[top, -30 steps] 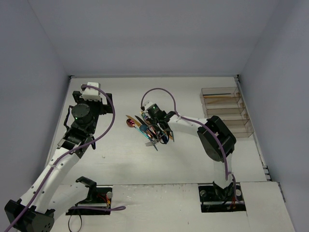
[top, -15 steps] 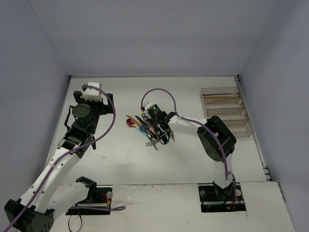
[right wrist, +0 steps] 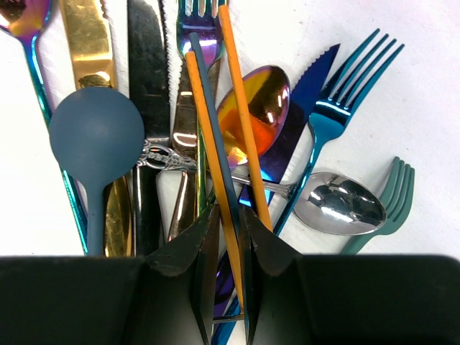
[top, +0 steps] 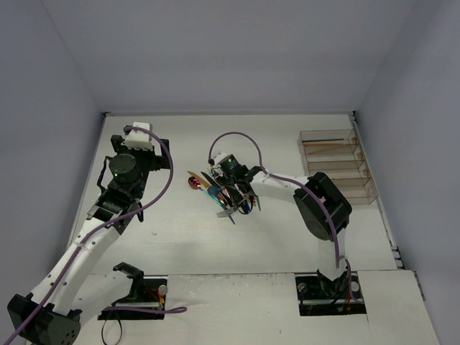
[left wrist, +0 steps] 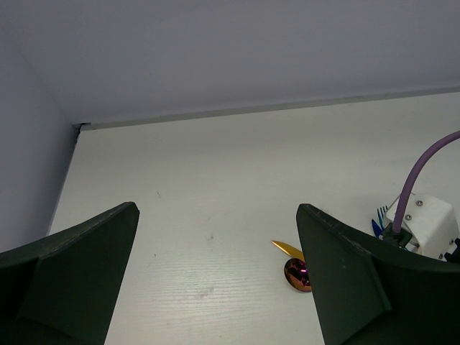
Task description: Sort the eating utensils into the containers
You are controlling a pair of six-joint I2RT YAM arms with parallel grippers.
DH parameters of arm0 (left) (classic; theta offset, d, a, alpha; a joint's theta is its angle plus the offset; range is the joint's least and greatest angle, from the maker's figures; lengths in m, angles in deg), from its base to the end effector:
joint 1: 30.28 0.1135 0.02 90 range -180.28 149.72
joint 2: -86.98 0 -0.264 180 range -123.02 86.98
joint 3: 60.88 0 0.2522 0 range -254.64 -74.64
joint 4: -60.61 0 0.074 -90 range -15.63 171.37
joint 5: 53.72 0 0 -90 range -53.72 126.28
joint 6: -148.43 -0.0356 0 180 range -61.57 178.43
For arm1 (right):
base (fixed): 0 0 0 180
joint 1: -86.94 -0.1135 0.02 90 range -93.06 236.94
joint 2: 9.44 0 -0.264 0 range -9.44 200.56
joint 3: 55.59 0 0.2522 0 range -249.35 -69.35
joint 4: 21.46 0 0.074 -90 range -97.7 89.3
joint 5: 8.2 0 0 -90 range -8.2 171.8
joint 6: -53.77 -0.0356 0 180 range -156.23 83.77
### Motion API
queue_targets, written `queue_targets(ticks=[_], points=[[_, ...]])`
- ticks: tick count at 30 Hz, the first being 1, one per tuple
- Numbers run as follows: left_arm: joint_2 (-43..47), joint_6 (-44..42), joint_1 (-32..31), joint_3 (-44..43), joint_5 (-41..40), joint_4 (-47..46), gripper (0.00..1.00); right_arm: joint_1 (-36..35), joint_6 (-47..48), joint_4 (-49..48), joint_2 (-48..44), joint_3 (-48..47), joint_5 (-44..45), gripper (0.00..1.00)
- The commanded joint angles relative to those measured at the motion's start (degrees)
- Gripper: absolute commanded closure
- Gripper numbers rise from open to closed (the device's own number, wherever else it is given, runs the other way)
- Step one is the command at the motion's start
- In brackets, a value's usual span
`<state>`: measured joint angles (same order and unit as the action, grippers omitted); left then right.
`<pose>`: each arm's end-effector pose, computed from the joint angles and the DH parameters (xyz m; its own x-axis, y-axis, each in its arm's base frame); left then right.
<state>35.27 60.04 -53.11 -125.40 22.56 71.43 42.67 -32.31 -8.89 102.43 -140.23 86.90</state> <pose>0.1976 -0.0740 0.3804 0.0275 -0.0412 -0.9988 0.1593 0.9866 -0.0363 0.3077 0.2956 0.1730 -0.4131 -0.4978 -0.7626 -0.6762 0.7286 -0.1093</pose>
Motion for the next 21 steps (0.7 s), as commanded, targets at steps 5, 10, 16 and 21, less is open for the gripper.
queue_targets(ticks=[5, 10, 16, 21], points=[[0.2, 0.0, -0.3, -0.3, 0.4, -4.4, 0.1, -0.8, -1.8, 3.4, 1.4, -0.6, -3.0, 0.87], [0.3, -0.1, -0.3, -0.3, 0.4, -4.4, 0.1, -0.8, -2.8, 3.4, 1.9, -1.8, -0.2, 0.99], [0.4, -0.1, -0.3, -0.3, 0.4, -4.4, 0.1, -0.8, -3.4, 3.3, -0.7, -2.9, 1.6, 1.0], [0.4, -0.2, -0.3, -0.3, 0.4, -4.4, 0.1, -0.8, -3.6, 3.4, -4.0, -3.5, 2.6, 1.0]])
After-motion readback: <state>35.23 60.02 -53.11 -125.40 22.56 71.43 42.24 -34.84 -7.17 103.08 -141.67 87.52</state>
